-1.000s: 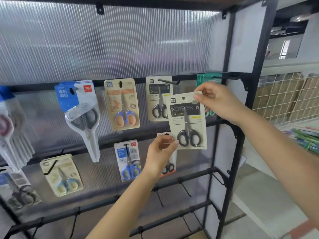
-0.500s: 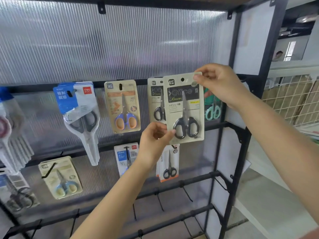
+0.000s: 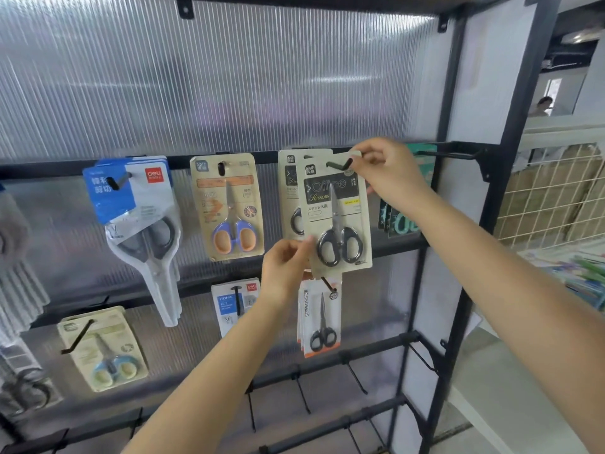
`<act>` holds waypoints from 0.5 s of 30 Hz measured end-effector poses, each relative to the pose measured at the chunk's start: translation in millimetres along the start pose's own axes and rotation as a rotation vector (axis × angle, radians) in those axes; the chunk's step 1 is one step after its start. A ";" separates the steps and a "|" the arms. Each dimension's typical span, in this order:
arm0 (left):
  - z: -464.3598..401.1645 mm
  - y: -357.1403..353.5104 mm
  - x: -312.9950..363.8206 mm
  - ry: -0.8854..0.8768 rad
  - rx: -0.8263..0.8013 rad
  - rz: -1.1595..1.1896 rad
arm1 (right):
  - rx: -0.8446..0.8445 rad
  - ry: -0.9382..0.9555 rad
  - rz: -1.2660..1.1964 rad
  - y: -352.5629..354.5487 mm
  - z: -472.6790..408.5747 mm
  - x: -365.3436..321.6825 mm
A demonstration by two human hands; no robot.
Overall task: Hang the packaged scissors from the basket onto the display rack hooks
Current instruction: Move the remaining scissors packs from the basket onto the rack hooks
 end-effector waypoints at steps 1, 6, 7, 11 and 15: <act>-8.0 -0.5 -3.4 0.020 0.013 -0.003 | 0.015 0.008 0.000 -3.2 -4.9 3.3; -44.6 5.9 -11.3 0.066 0.136 -0.082 | 0.067 0.058 0.086 -21.9 -28.2 15.5; -50.2 8.6 -11.7 0.067 0.169 -0.088 | 0.069 0.058 0.098 -26.0 -32.0 17.4; -68.1 16.6 -18.9 0.106 0.262 -0.090 | 0.087 0.076 0.112 -35.9 -39.2 22.6; -77.3 16.9 -21.6 0.118 0.302 -0.126 | 0.105 0.104 0.120 -40.2 -41.7 26.5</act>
Point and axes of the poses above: each hand's wrist, its own z-axis away from the middle knuckle, its own y-axis out of the back of the hand, x = y × z, the point moved 9 cm from there along -z, towards the middle knuckle, and after that the axes turned 1 degree about z, right-handed, at the moved point
